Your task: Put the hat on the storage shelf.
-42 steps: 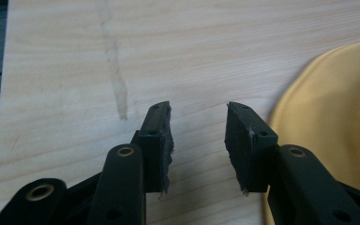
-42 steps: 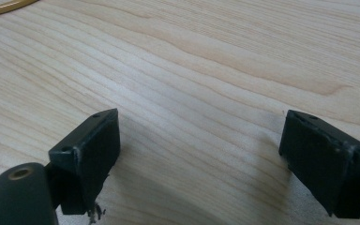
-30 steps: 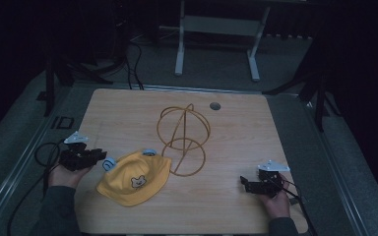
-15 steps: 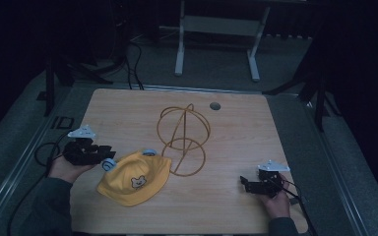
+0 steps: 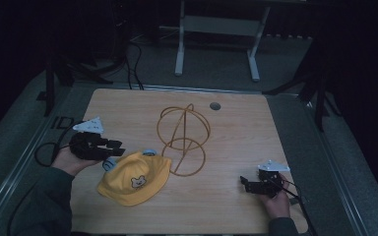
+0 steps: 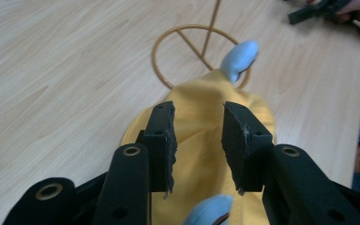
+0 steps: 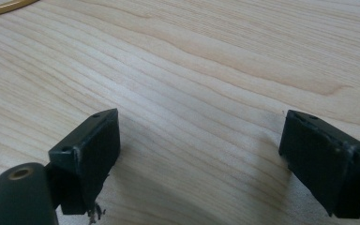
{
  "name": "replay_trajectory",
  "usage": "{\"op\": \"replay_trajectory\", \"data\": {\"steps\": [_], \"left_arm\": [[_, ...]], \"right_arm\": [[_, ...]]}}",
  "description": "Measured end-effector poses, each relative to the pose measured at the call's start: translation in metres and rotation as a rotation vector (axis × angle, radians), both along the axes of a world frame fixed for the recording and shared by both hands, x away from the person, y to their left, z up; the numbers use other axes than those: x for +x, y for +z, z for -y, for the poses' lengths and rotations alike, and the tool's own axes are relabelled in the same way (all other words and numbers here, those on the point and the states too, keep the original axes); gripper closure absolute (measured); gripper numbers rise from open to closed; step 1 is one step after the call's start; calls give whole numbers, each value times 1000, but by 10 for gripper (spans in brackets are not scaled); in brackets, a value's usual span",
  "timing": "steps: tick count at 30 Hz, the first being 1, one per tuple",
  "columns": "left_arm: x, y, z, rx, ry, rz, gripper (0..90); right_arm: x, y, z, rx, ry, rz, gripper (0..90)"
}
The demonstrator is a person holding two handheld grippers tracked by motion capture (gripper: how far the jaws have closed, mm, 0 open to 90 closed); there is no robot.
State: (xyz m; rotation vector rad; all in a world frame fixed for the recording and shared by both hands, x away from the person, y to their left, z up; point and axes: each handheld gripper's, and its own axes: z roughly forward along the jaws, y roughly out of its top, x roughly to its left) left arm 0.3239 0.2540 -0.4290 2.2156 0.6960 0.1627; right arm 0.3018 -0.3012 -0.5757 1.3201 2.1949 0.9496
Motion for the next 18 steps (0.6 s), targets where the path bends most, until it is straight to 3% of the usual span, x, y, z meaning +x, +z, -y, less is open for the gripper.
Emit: {"op": "replay_trajectory", "data": {"steps": [5, 16, 18], "left_arm": [[1, 4, 7, 24, -48, -21, 636], [2, -5, 20, 97, -104, -85, 637], [4, -8, 24, 128, -112, -97, 637]], "right_arm": [[0, 0, 0, 1, -1, -1, 126], [0, 0, 0, 0, 0, 0, 127], [0, 0, 0, 0, 0, 0, 127]]}}
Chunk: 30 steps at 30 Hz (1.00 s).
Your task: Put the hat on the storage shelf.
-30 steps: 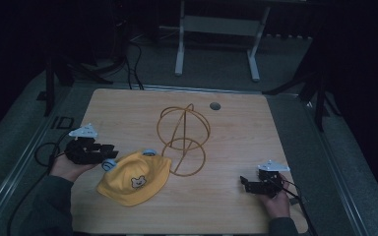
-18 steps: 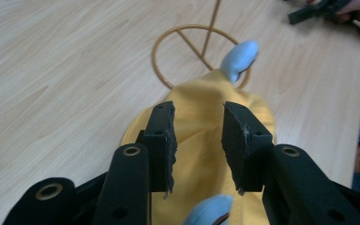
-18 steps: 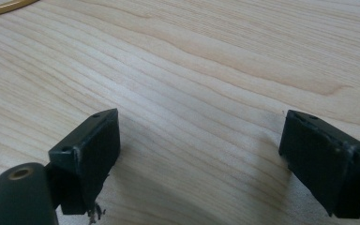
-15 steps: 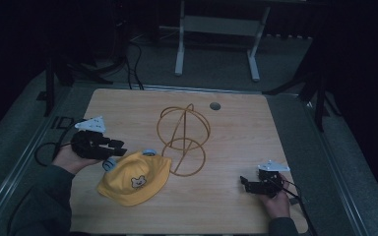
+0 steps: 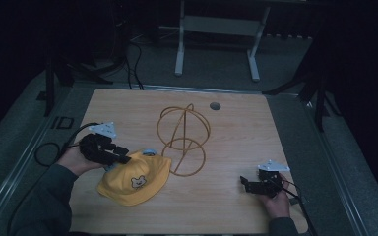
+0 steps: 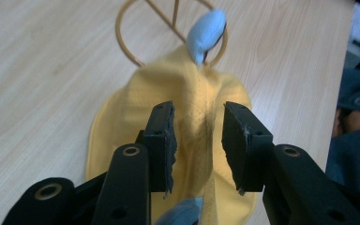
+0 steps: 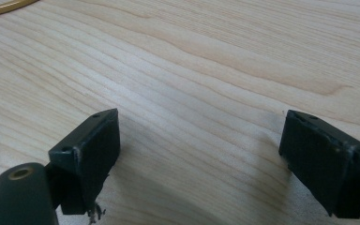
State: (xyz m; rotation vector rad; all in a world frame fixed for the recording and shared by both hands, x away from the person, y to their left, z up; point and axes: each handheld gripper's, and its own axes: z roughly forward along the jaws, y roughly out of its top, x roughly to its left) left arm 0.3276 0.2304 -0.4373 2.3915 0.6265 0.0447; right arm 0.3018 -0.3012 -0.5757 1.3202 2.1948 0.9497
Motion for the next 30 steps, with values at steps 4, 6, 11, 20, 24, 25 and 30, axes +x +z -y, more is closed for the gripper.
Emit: {"op": "replay_trajectory", "data": {"steps": [4, 6, 11, 20, 24, 25, 30], "left_arm": [[2, -7, 6, 57, -11, -26, 640], [3, -10, 9, 84, -18, -35, 643], [3, -15, 14, 148, -42, -49, 709], [3, -14, 18, 217, -79, -49, 833], [3, -12, 17, 236, -79, -53, 845], [3, -12, 17, 236, -79, -53, 845], [6, -4, 11, 265, -46, -43, 846]], "right_arm": [[0, 0, 0, 0, 0, -1, 127], [0, 0, 0, -1, 0, -1, 127], [0, 0, 0, -2, 2, 0, 127], [0, 0, 0, -2, 2, 0, 126], [0, 0, 0, -1, 1, 0, 127], [0, 0, 0, -1, 1, 0, 127], [0, 0, 0, -1, 0, -1, 127]]}}
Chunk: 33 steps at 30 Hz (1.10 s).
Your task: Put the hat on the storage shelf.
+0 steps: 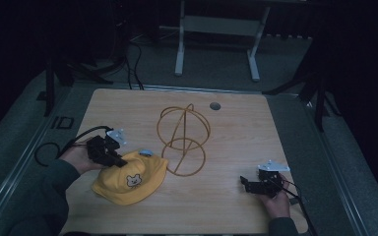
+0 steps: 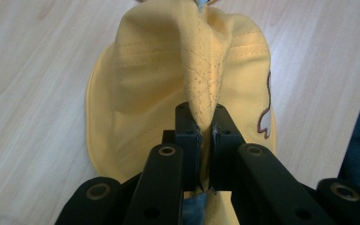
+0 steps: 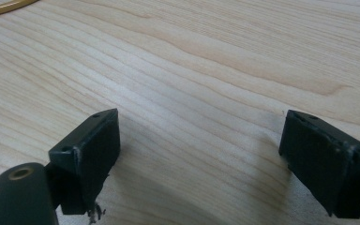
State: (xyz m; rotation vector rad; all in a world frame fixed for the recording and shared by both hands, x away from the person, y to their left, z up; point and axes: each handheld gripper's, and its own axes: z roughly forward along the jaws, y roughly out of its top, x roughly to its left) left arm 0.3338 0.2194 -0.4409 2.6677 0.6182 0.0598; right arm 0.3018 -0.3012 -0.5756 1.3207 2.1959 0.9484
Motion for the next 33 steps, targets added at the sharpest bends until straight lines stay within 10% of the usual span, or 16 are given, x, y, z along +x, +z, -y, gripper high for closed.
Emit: {"op": "replay_trajectory", "data": {"steps": [33], "left_arm": [[13, 51, -28, 40, 112, 108, 841]], "right_arm": [[0, 0, 0, -2, 3, 3, 127]]}}
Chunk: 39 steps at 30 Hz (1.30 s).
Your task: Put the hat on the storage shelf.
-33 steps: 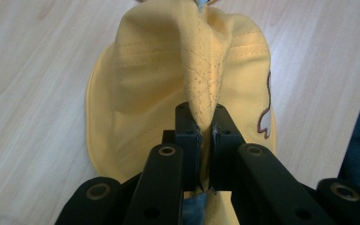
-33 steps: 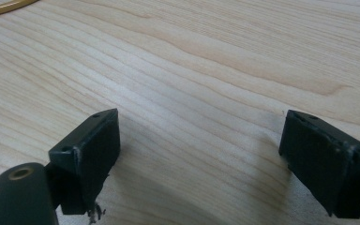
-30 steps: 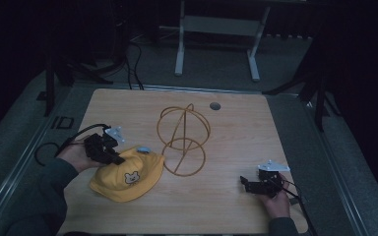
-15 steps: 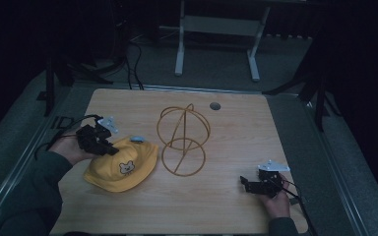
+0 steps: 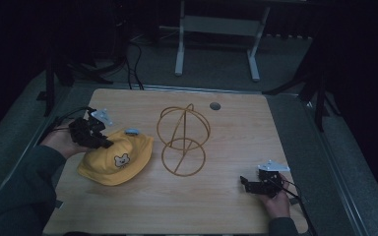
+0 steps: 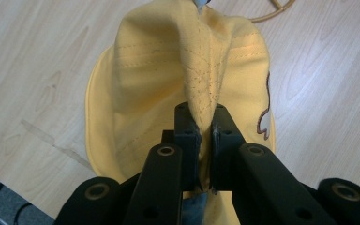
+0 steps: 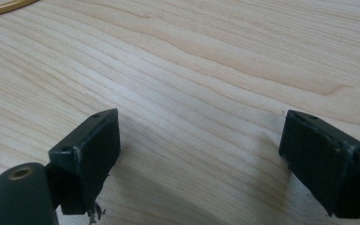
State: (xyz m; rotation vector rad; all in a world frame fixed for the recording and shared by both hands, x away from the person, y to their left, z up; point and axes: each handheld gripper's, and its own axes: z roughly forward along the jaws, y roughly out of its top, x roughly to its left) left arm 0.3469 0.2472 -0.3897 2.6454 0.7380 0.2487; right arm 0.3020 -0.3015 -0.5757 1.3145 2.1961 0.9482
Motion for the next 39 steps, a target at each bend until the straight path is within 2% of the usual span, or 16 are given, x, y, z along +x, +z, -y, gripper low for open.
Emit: {"op": "replay_trajectory", "data": {"steps": [13, 18, 32, 34, 36, 39], "left_arm": [[7, 25, -8, 3, 16, 40, 839], [10, 33, -11, -9, 21, 55, 838], [15, 57, -15, -21, 28, 77, 837], [15, 57, -15, -21, 28, 77, 837], [15, 64, -16, -38, 31, 89, 838], [15, 69, -16, -32, 26, 91, 838]], "right_arm": [[0, 0, 0, 2, -2, -1, 127], [0, 0, 0, 3, -3, -1, 127], [0, 0, 0, 3, -2, -1, 127], [0, 0, 0, 3, -3, -2, 127], [0, 0, 0, 1, -2, -2, 127], [0, 0, 0, 1, -2, -1, 127]]}}
